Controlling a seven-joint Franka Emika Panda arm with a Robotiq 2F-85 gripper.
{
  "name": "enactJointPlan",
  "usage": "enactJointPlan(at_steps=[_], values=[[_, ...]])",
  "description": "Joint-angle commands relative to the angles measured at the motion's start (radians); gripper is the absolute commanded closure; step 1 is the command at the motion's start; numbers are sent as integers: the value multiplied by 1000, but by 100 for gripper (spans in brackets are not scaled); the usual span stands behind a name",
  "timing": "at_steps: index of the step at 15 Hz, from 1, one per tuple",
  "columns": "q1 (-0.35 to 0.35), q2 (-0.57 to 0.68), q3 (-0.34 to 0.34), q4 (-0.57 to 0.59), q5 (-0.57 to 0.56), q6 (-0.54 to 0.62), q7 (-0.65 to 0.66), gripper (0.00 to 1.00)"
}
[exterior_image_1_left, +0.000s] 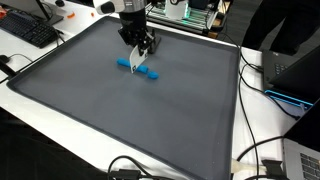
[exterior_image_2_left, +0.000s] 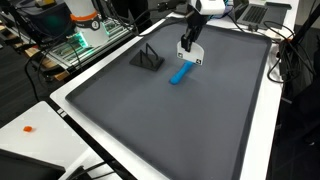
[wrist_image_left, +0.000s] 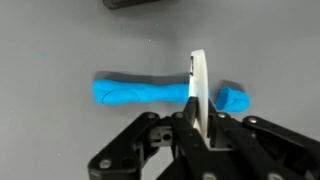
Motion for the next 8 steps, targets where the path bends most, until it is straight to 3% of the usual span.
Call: enactJointPlan(at_steps=[1, 8], values=[[-11, 12, 0, -13, -5, 29, -19, 98], [-14, 45, -1, -5, -8, 49, -25, 98]])
